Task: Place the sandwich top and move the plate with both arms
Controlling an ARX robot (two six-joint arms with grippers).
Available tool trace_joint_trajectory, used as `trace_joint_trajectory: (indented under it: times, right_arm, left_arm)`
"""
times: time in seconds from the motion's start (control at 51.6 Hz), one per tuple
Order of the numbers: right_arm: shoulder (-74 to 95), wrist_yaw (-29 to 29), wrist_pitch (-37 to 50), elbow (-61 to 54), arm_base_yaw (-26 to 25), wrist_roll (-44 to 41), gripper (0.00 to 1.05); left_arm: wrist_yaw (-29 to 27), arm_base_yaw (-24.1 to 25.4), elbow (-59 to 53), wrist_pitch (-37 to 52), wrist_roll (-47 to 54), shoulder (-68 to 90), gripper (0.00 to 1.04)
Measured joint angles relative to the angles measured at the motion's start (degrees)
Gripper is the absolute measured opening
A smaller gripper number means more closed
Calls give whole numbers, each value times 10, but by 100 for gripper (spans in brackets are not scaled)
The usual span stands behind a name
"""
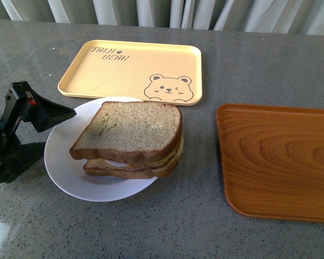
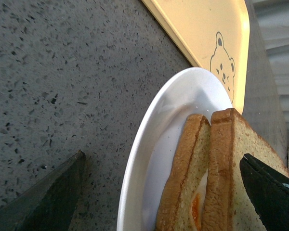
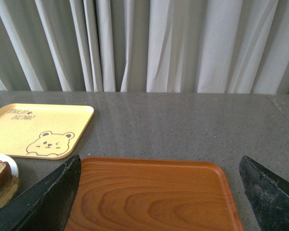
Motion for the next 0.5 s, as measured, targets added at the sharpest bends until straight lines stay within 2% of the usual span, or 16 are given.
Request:
trace_joint_trajectory:
  times: [0.252,0.368,0.504]
  right_arm:
    - [0,0,0,0,0,0,96]
    - [0,0,0,0,0,0,96]
    - [0,0,0,0,0,0,96]
  left_arm:
    - [16,-7,10,-18,3,5,96]
    - [21,-8,10,-23,4,14,77]
    - [27,-10,10,-23,5,25,48]
